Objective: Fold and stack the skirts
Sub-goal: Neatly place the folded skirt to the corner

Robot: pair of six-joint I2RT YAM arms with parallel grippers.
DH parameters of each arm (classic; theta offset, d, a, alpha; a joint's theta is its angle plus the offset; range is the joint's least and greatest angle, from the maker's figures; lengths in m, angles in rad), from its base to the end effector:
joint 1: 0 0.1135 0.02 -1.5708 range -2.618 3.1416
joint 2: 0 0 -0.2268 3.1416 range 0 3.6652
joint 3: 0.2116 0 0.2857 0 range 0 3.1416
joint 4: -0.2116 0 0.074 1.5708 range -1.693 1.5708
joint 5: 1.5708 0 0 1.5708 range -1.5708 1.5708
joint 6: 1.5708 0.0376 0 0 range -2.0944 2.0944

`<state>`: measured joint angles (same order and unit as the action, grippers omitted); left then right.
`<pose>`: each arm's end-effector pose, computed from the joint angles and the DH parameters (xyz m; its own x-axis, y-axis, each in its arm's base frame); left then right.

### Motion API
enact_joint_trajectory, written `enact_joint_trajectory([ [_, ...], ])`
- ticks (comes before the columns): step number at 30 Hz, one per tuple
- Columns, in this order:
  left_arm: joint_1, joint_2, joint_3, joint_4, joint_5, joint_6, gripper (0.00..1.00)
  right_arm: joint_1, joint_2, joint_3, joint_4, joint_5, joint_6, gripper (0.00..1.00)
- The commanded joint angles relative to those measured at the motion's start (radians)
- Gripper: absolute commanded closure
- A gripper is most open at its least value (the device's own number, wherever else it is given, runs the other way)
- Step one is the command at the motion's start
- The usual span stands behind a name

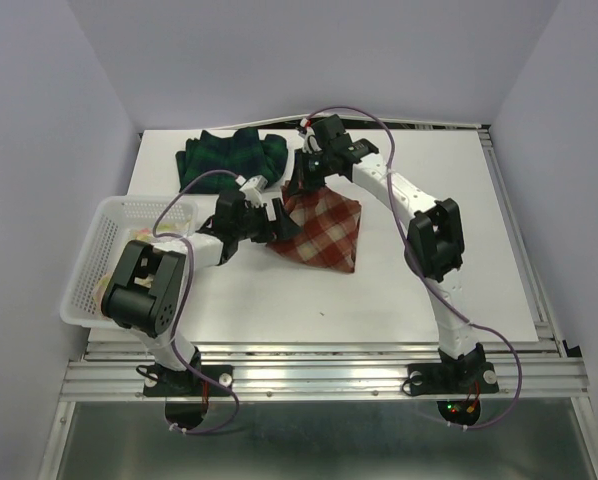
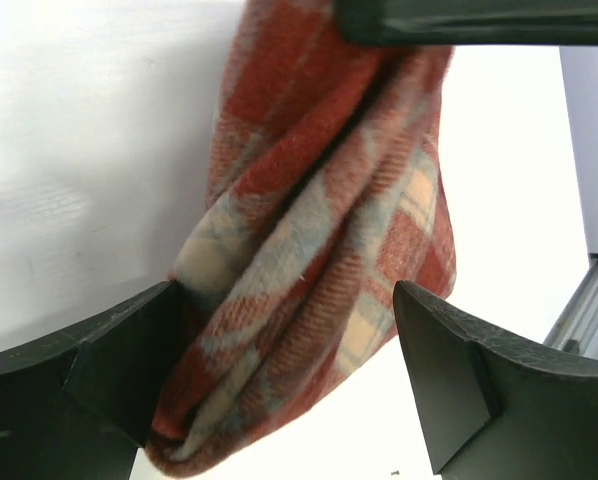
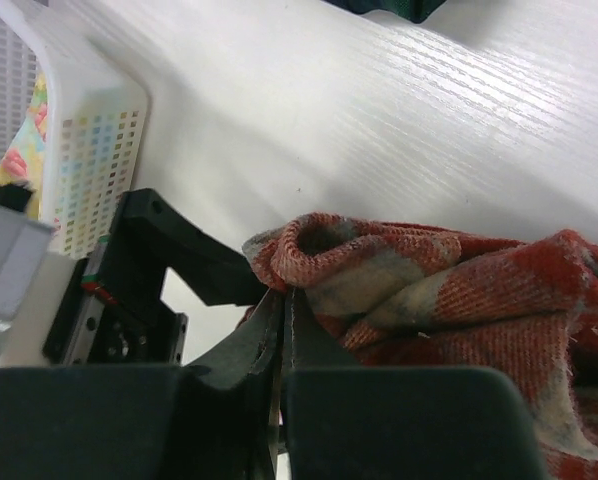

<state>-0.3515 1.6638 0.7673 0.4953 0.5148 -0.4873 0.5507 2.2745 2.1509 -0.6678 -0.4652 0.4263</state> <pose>0.3322 -0.1415 0.1169 -0.6636 -0.1907 -0.7234 0.4691 0.6471 -0.6010 0.4402 0.2901 0.2350 -0.8564 -0.0922 -0.5080 -0.4198 0.6971 0.5812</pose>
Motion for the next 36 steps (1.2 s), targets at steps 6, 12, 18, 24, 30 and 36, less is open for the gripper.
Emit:
enact_joint_trajectory([
  [6, 0.005, -0.197, 0.076, -0.250, -0.026, 0.305, 0.01, -0.009, -0.049, 0.020, 0.065, -0.053, -0.003, 0.99],
  [12, 0.031, -0.207, 0.069, -0.235, 0.008, 0.343, 0.01, -0.009, -0.058, 0.014, 0.063, -0.081, -0.009, 0.99],
  [18, 0.042, -0.106, 0.102, -0.189, 0.080, 0.342, 0.01, -0.009, -0.073, 0.007, 0.065, -0.121, -0.012, 0.99],
  [24, 0.040, -0.033, 0.079, -0.023, 0.292, 0.228, 0.01, -0.009, -0.078, 0.015, 0.071, -0.132, -0.006, 0.99],
  [30, 0.040, 0.028, 0.075, 0.063, 0.255, 0.145, 0.02, -0.009, -0.073, 0.029, 0.085, -0.162, 0.014, 0.99],
  [36, 0.040, 0.089, 0.084, 0.089, 0.191, 0.073, 0.12, -0.018, -0.081, 0.032, 0.117, -0.179, 0.042, 0.99],
])
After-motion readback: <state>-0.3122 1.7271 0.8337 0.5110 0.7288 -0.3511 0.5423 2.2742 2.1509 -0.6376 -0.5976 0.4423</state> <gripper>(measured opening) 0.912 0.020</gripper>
